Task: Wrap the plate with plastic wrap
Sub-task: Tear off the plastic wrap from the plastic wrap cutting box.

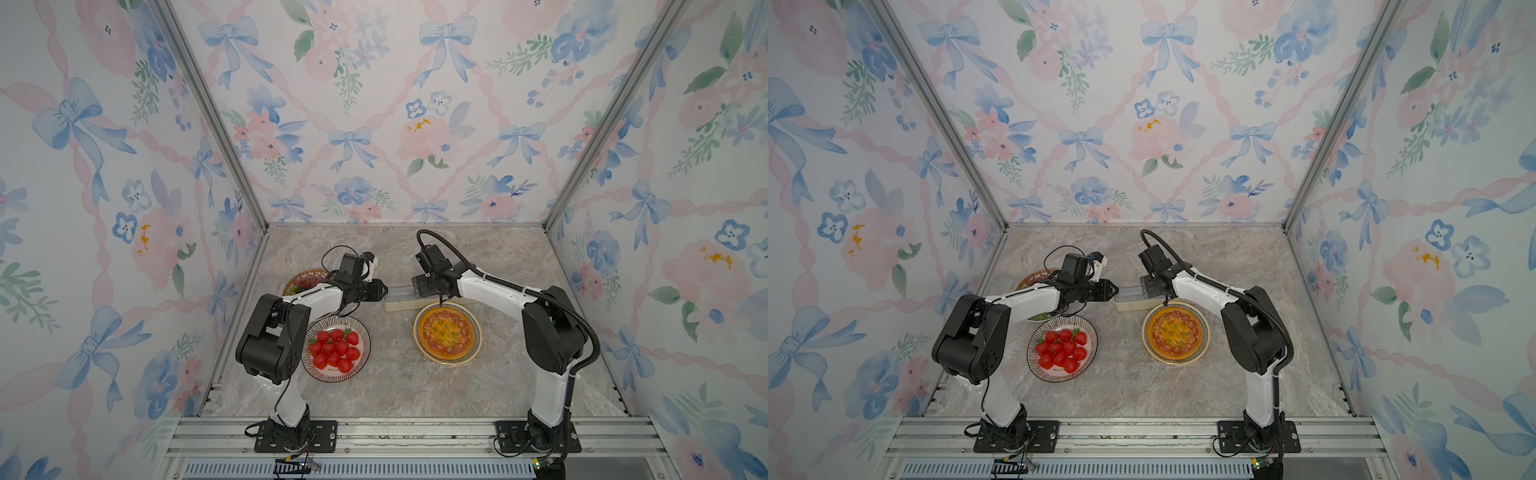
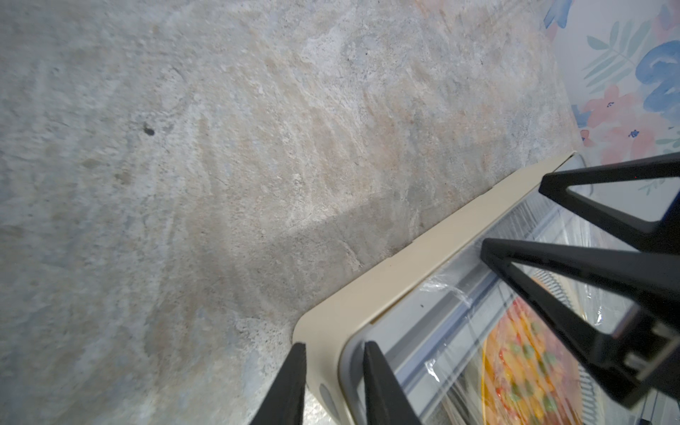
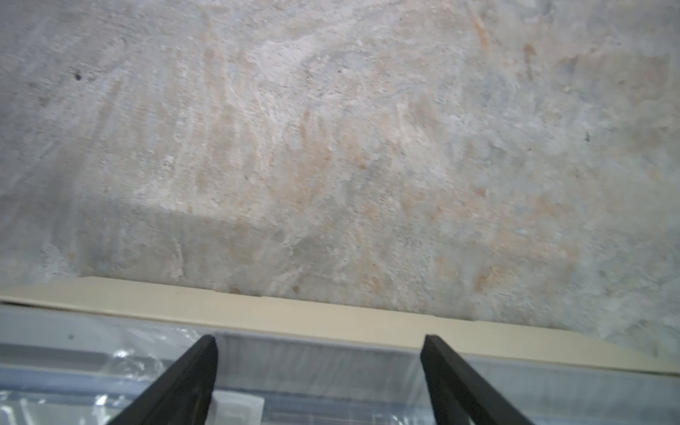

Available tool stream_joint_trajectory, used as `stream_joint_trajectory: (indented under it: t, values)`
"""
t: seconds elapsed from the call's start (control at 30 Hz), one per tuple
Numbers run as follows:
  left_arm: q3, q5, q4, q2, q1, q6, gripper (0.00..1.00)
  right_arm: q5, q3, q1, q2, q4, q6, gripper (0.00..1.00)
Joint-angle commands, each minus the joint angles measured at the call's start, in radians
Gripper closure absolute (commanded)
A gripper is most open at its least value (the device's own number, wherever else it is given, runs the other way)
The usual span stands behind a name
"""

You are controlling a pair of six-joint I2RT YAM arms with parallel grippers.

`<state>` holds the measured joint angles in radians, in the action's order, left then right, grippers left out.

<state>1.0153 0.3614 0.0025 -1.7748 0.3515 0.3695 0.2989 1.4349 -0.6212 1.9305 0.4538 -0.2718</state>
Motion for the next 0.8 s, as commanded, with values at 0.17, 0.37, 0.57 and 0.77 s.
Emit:
stream_joint_trajectory:
  t: [0.17,0.37,0.57,0.77]
  values:
    - [-0.039,-0.079,-0.113,-0.046,0.004,-0.018,0.71,0.076,-0.082,0.084,-0.091,0.044,0.04,0.12]
    - [-0.04,-0.089,-0.115,-0.041,0.004,-0.014,0.71,0.097,-0.124,0.147,-0.127,0.045,0.054,0.12]
    - [-0.039,-0.097,-0.118,-0.038,0.003,-0.009,0.71,0.11,-0.164,0.211,-0.163,0.041,0.065,0.11]
    - [-0.038,-0.1,-0.122,-0.034,0.004,-0.006,0.71,0.065,-0.194,0.25,-0.204,0.008,0.07,0.1]
